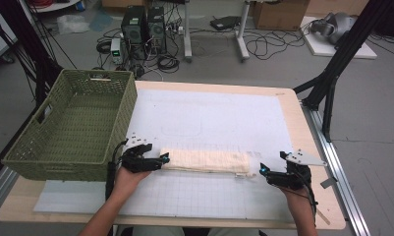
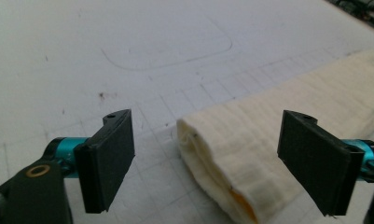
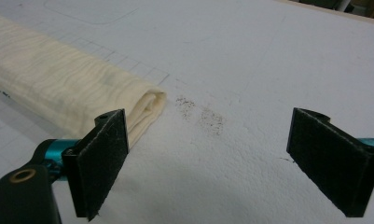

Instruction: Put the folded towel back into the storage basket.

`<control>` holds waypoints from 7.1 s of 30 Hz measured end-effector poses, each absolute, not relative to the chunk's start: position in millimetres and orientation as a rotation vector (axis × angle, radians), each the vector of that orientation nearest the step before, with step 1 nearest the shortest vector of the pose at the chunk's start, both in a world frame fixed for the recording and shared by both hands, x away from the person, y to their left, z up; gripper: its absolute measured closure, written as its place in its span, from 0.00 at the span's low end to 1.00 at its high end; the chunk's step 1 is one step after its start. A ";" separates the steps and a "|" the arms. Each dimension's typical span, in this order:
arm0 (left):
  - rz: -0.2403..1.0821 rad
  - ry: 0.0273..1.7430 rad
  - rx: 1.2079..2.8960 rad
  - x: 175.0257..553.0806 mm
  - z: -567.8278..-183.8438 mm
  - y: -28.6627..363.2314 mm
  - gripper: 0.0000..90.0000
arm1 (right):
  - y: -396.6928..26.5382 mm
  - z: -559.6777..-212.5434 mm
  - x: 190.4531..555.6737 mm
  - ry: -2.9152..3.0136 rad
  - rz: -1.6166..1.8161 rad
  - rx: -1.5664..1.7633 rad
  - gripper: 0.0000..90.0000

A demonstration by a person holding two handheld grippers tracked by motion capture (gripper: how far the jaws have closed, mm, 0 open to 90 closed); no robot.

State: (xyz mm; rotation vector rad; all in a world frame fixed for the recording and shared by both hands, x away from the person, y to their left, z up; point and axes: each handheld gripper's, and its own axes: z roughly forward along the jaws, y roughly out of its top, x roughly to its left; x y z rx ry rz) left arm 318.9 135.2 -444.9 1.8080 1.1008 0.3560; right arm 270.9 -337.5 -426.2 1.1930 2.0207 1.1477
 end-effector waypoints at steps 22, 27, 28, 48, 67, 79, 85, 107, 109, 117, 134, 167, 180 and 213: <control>0.333 1.012 1.979 314.7 -451.7 121.7 0.73 | -310.9 -427.6 277.1 2.120 1.135 1.162 0.22; 0.331 0.995 1.990 313.9 -451.5 120.5 0.82 | -298.5 -430.5 281.3 2.150 1.145 1.185 0.31; 0.331 0.995 1.989 313.6 -451.5 120.0 0.83 | -295.9 -430.7 281.4 2.144 1.149 1.204 0.38; 0.321 0.996 1.983 313.4 -451.8 120.5 0.86 | -274.8 -447.4 286.0 2.278 1.103 1.280 0.79; 0.361 0.941 1.902 307.3 -430.2 124.3 0.91 | -278.0 -425.2 286.6 2.198 1.138 1.238 0.91; 0.438 0.874 1.817 297.4 -397.0 129.1 0.91 | -277.7 -403.8 293.5 2.129 1.165 1.196 0.91; 0.464 0.864 1.766 296.0 -380.6 140.7 0.91 | -269.8 -391.2 303.8 2.111 1.199 1.147 0.91; 0.557 0.882 1.617 288.3 -335.9 187.2 0.91 | -219.3 -335.2 352.6 2.114 1.229 0.986 0.91; 0.566 0.886 1.610 287.2 -332.2 192.1 0.91 | -214.8 -331.4 355.9 2.112 1.239 0.978 0.91; 0.607 0.924 1.566 282.5 -324.8 215.2 0.91 | -187.8 -319.6 371.0 2.127 1.256 0.906 0.91; 0.704 1.043 1.454 260.9 -318.9 281.2 0.91 | -107.1 -301.6 400.8 2.188 1.313 0.759 0.91; 0.859 1.246 1.288 224.3 -327.2 376.8 0.91 | 48.8 -283.2 454.0 2.279 1.382 0.550 0.91; 0.908 1.278 1.241 216.8 -327.6 395.7 0.91 | 92.8 -286.2 467.1 2.306 1.377 0.522 0.91; 1.003 1.331 1.195 219.3 -327.0 398.6 0.28 | 122.9 -301.6 484.7 2.292 1.334 0.581 0.64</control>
